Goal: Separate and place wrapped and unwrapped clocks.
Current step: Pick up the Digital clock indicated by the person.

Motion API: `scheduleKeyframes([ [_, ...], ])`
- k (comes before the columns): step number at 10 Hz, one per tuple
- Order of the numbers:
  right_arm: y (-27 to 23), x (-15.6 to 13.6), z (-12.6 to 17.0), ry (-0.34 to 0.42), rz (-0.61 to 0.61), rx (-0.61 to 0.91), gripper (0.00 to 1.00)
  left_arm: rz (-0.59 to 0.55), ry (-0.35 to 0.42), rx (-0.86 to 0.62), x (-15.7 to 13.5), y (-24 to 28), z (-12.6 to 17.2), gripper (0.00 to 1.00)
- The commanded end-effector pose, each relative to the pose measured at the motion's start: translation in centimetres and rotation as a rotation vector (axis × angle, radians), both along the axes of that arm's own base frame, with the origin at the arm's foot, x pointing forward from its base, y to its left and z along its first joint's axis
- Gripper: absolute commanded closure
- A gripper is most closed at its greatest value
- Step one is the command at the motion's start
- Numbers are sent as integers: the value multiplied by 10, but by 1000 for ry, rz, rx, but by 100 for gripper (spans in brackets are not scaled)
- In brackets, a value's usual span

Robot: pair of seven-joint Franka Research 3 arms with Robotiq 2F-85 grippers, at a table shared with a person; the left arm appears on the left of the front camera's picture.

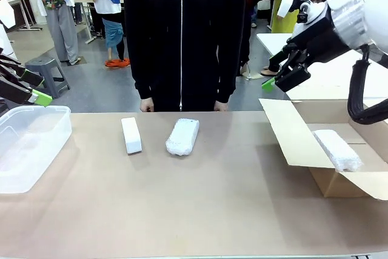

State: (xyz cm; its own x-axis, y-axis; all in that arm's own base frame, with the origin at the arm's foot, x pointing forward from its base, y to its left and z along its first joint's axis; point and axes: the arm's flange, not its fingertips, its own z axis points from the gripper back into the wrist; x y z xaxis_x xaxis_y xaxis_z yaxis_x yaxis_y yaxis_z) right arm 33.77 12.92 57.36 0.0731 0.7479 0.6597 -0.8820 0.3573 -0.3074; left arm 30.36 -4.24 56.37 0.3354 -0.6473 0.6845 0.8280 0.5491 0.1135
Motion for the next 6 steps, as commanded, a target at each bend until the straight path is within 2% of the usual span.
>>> scheduleKeyframes([
  [1,-6,-6,-7,-26,75,66,0,-12,3,-12,1,0,-1,0],
  [2,-5,-6,-8,-13,102,72,0,-12,3,-12,1,0,-1,0],
  [5,-2,-3,-12,36,9,92,0,-12,3,-12,1,0,-1,0],
  [6,-2,-7,-2,0,51,50,0,-12,3,-12,1,0,-1,0],
])
